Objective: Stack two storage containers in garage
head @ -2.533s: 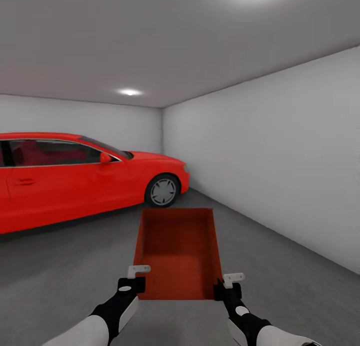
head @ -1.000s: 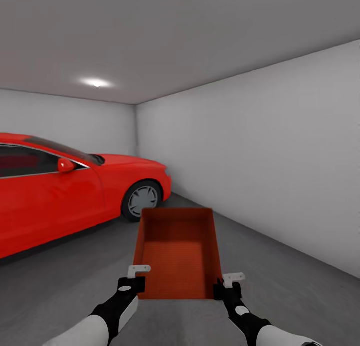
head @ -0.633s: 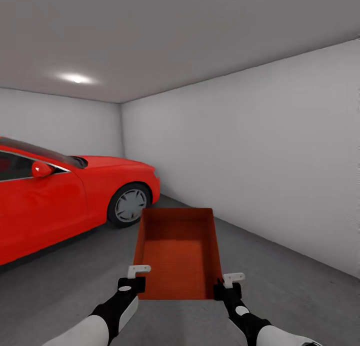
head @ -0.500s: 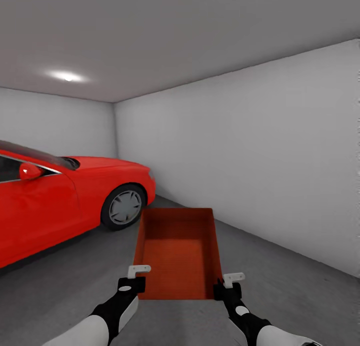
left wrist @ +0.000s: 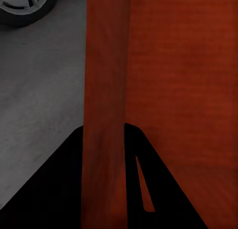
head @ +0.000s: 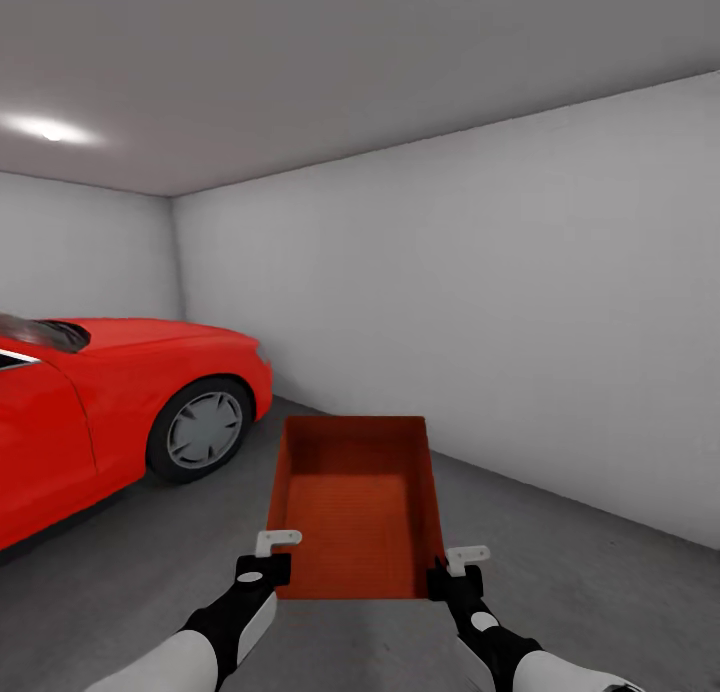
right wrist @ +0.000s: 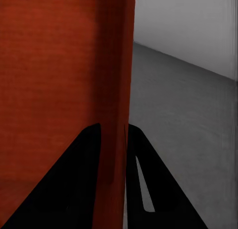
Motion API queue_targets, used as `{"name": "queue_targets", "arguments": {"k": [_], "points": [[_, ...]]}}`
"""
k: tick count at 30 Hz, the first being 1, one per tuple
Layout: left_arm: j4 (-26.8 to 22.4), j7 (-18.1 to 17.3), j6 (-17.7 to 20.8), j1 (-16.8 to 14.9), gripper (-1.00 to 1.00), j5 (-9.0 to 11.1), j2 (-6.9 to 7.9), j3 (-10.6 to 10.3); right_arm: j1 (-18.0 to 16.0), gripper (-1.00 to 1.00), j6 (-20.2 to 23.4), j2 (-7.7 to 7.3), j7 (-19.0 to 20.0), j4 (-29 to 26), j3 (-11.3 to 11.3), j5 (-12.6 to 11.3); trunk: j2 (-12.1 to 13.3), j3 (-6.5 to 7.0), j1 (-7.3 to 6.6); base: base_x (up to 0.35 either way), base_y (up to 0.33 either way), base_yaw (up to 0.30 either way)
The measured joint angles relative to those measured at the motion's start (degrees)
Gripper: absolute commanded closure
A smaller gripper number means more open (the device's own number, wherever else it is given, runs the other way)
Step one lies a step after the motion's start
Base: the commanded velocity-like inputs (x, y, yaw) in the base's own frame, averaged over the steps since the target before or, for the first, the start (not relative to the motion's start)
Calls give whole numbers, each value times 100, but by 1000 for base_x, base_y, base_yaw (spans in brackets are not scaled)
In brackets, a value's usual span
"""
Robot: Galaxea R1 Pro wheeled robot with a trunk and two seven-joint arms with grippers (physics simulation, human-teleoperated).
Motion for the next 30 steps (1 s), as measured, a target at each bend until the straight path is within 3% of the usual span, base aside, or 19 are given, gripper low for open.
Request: {"name": "queue_targets", "arguments": {"k": [18, 30], "points": [[-2, 2, 0, 1, 100, -4, 0, 5, -1, 100, 2, 0, 2, 0, -7, 9, 0, -8, 0, 312, 188, -27], [2, 5, 0, 0, 100, -7, -6, 5, -1, 100, -7, -5, 15, 8, 2, -16, 0, -8, 0, 311, 189, -256]]}}
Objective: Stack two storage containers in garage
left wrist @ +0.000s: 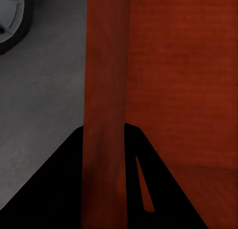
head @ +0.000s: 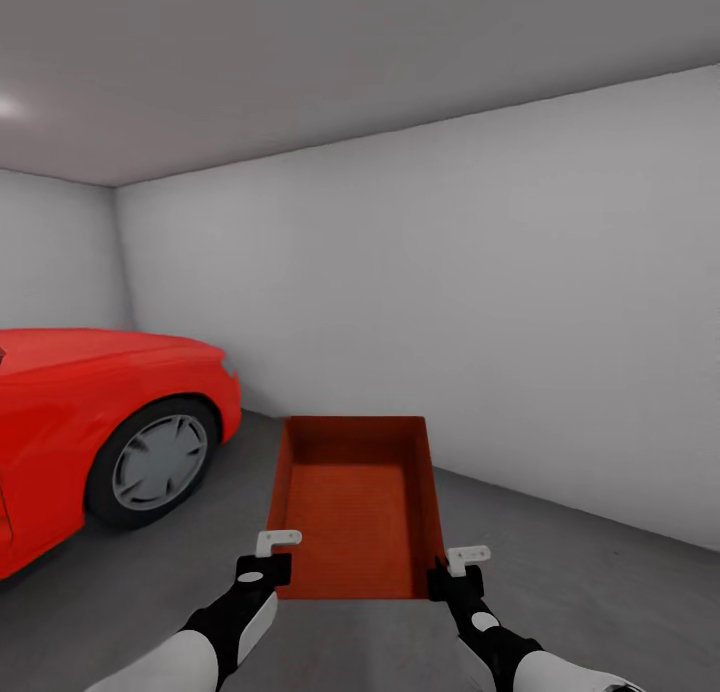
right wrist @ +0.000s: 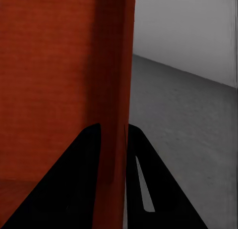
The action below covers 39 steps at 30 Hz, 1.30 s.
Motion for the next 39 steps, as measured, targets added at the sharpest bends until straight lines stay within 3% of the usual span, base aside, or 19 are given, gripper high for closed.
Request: {"name": "queue_targets", "arguments": {"k": [29, 39], "points": [[0, 6, 0, 0, 100, -1, -4, 2, 0, 100, 1, -3, 4, -1, -3, 1, 0, -44, 0, 311, 189, -274], [-2, 3, 0, 1, 100, -5, -2, 7, 0, 100, 4, -2, 3, -4, -6, 10, 0, -80, 0, 310, 189, -173]]}}
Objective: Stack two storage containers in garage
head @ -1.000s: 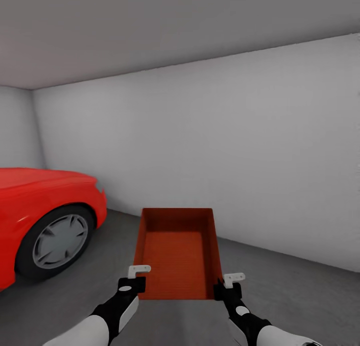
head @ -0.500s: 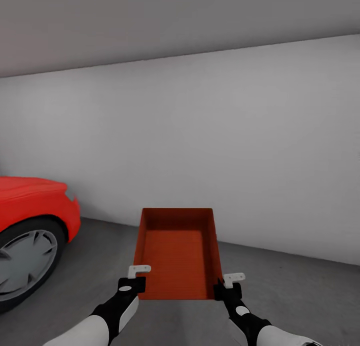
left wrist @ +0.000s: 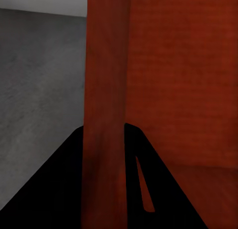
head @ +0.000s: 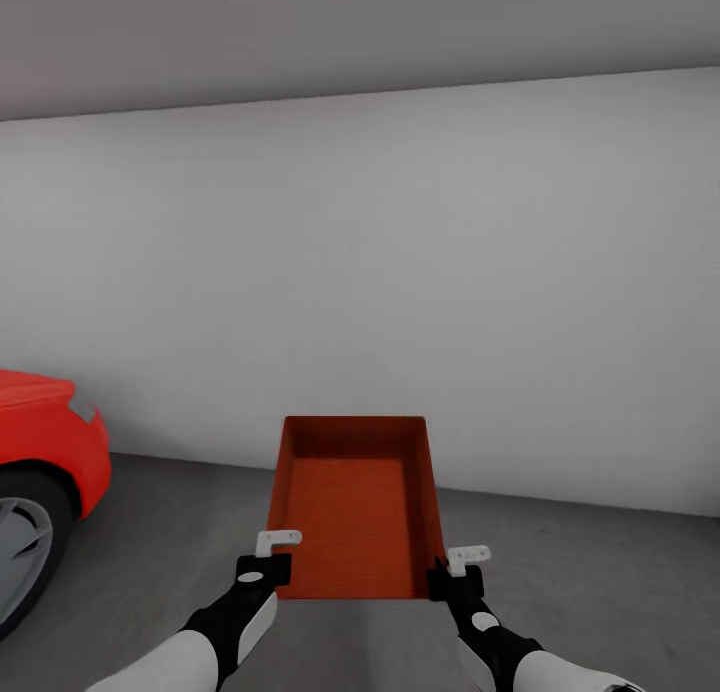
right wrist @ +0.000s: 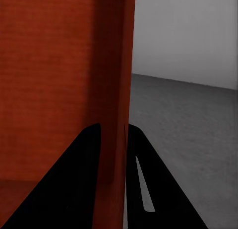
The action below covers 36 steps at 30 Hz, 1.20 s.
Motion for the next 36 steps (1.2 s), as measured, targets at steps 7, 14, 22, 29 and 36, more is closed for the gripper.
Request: {"name": "queue_targets", "arguments": {"k": [7, 14, 22, 29, 36], "points": [[0, -2, 0, 0, 100, 5, 2, -5, 0, 100, 1, 1, -1, 0, 0, 2, 0, -2, 0, 310, 189, -7], [1, -1, 0, 0, 100, 13, 4, -14, 0, 100, 1, 2, -1, 2, 0, 4, 0, -2, 0, 310, 189, 0], [1, -1, 0, 0, 100, 12, 4, -14, 0, 100, 1, 2, -1, 2, 0, 4, 0, -2, 0, 310, 189, 0], [0, -3, 0, 0, 100, 10, 4, -11, 0, 100, 0, 3, -2, 3, 2, 2, 0, -2, 0, 310, 180, 0], [0, -4, 0, 0, 100, 9, 5, -10, 0, 100, 0, 3, -2, 3, 2, 2, 0, -2, 0, 314, 119, 0]]}}
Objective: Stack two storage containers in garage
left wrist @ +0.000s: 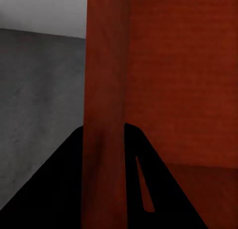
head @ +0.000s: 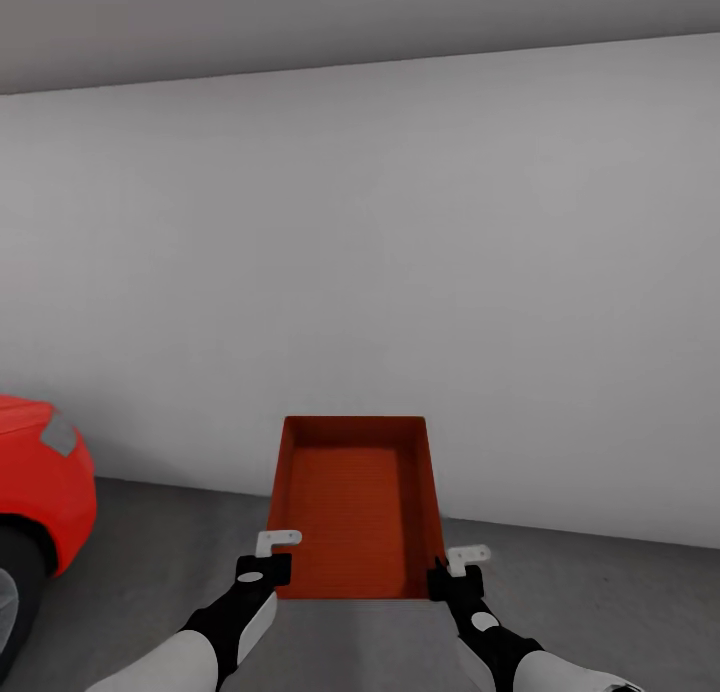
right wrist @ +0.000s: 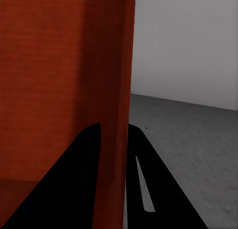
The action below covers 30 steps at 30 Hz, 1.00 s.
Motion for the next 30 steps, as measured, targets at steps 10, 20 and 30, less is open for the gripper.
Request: {"name": "queue_targets", "arguments": {"k": [10, 20, 30], "points": [[0, 0, 0, 0, 100, 0, 0, 0, 0, 100, 0, 0, 0, 0, 0, 0, 0, 0, 0, 317, 99, 0], [0, -5, 0, -1, 100, 6, 6, -6, 1, 100, 1, 7, -16, -3, 2, 2, 0, 0, 0, 317, 98, -117], [-2, -3, 0, 0, 100, -3, 3, 5, 0, 100, 5, 3, -14, -9, -3, 12, 0, 0, 0, 317, 98, -194]]}}
